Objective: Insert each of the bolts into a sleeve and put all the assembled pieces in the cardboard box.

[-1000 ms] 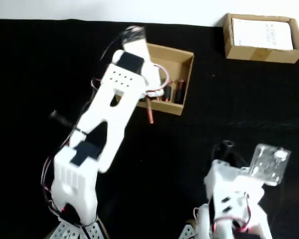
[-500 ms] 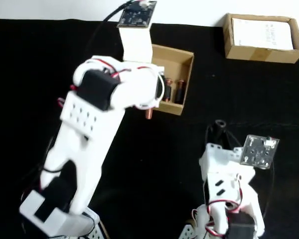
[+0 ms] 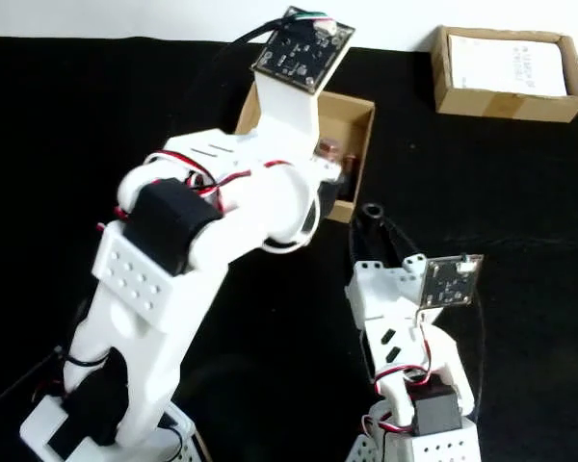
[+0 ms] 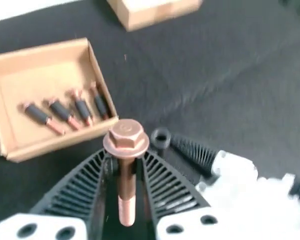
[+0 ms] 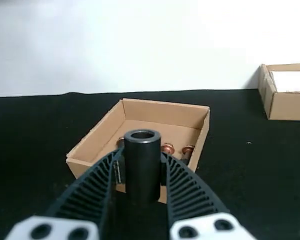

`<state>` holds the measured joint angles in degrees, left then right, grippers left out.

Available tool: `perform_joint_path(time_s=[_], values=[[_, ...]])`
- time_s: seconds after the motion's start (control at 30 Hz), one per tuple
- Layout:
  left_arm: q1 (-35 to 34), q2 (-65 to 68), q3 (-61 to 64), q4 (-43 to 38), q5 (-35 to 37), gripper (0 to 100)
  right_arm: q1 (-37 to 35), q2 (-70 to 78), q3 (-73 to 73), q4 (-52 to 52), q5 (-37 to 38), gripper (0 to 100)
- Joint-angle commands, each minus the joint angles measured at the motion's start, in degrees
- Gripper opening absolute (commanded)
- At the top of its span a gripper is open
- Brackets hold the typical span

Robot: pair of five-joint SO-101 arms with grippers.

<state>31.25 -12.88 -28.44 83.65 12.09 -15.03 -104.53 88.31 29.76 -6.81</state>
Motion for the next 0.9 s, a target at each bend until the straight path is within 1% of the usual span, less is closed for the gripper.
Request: perform_joint_path(time_s=[0.0,0.13,0.3,0.43,0.57,0.6,0.73,0.87], values=[[-3.5,-2.0,6.5,-14.9,3.8,1,-0.6,-0.5,0.1,-3.5,0.3,0.7],[-3.5,-3.7,15.8,-26.2,4.0,1,-0.6,-0.5,0.2,-4.2,0.4,0.7],[-0.7,-12.4,31.6,-38.2,3.7,1,-0.5,-0.5,0.2,-4.2,0.4,0.7],[1.1,-19.5,45.7,-50.7,3.7,1,-0.5,-0.5,0.3,-4.2,0.4,0.7],[1.3,-23.1,54.0,-62.3,3.8,1,-0.5,-0.4,1.4,-4.2,0.4,0.7],[1.6,-23.0,54.6,-63.6,3.8,1,-0.5,-0.4,1.7,-4.8,0.4,0.7],[3.1,-23.0,55.0,-63.6,3.8,1,-0.6,-0.4,3.9,-8.7,0.4,0.7],[3.9,-22.7,55.1,-63.6,3.8,1,-1.9,-0.3,4.0,-9.4,0.4,0.7]])
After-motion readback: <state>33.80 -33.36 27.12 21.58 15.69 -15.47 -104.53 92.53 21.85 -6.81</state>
